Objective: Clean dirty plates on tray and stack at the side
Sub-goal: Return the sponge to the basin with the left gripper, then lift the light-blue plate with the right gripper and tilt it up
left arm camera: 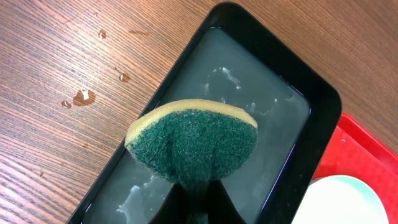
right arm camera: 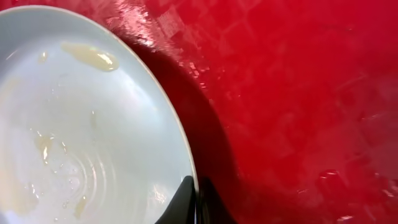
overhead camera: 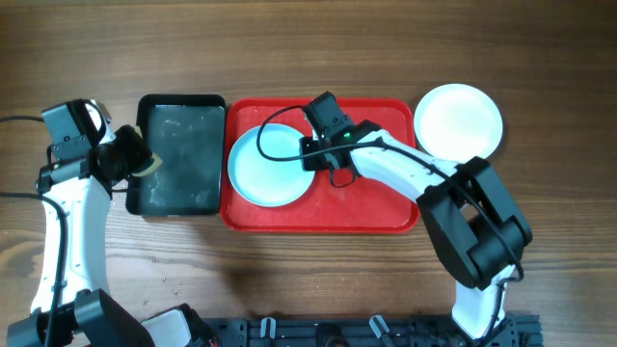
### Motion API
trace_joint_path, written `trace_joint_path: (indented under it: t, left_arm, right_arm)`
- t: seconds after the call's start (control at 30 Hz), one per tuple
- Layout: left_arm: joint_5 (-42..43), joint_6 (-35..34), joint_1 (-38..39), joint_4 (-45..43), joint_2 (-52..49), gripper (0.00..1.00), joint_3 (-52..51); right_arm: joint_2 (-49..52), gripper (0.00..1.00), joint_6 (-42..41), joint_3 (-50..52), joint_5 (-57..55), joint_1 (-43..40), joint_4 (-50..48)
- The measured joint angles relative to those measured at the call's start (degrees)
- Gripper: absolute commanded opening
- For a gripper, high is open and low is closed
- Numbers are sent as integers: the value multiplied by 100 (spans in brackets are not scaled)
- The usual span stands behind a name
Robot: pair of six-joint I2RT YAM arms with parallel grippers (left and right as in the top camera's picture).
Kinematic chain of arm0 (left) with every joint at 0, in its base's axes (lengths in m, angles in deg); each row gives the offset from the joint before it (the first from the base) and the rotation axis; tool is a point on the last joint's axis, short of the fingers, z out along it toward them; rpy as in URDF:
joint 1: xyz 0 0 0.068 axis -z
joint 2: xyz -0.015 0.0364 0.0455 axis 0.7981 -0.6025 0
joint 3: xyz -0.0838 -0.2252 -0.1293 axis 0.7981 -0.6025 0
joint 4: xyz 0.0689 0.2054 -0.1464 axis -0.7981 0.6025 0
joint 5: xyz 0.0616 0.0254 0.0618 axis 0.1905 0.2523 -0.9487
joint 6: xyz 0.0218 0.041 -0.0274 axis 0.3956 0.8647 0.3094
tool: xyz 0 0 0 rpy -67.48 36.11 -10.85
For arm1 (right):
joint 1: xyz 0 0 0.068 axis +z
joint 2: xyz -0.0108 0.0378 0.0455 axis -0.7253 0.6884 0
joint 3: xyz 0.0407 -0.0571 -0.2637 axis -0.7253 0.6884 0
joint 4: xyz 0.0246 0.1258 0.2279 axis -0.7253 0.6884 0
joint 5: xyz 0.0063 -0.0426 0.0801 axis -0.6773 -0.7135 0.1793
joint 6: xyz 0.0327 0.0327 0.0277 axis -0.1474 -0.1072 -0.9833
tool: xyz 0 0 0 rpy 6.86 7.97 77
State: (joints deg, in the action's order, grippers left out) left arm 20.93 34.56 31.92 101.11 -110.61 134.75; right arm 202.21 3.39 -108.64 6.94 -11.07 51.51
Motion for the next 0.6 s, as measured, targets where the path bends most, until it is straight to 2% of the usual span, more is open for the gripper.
trace_joint_path:
  t: [0.23,0.43,0.6]
  left_arm:
    - [-2,-9,0,2,44,4,0]
    - [-192,-177,0,4,63,4,0]
    - [-219,-216,0,7,63,4,0]
  right_arm:
    - [-914,4,-13,-433,-826,-61,258]
    - [-1154,4,-17,-553,-1237,-24,-691]
    - [-1113,4,-125,-555,-1569,417,-1735]
